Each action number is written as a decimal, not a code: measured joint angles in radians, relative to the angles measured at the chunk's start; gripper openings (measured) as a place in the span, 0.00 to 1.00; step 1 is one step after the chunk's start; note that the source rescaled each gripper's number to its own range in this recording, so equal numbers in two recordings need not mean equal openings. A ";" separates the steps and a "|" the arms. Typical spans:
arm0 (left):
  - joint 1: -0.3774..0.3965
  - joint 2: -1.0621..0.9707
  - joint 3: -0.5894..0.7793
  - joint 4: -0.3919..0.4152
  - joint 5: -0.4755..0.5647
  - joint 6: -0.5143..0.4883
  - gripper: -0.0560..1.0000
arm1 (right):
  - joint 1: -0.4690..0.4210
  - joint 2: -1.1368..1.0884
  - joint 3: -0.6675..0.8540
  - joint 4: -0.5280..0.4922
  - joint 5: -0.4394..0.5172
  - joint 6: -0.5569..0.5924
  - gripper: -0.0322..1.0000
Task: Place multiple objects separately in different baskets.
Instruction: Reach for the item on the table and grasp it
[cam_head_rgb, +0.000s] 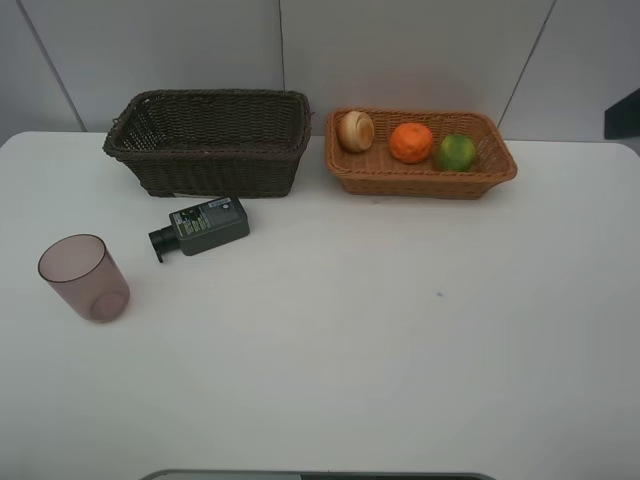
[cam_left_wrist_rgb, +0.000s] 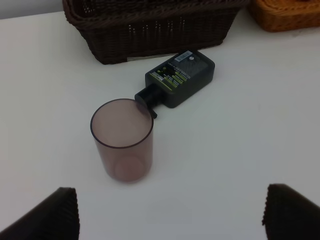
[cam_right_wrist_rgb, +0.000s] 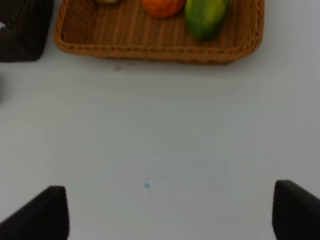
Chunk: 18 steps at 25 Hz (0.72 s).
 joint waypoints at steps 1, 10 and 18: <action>0.000 0.000 0.000 0.000 0.000 0.000 0.99 | 0.000 -0.037 0.006 0.000 -0.001 0.000 0.76; 0.000 0.000 0.000 0.000 0.000 0.000 0.99 | 0.000 -0.330 0.015 -0.039 0.010 0.002 0.76; 0.000 0.000 0.000 0.000 0.000 0.000 0.99 | 0.000 -0.461 0.093 -0.048 0.030 -0.038 0.76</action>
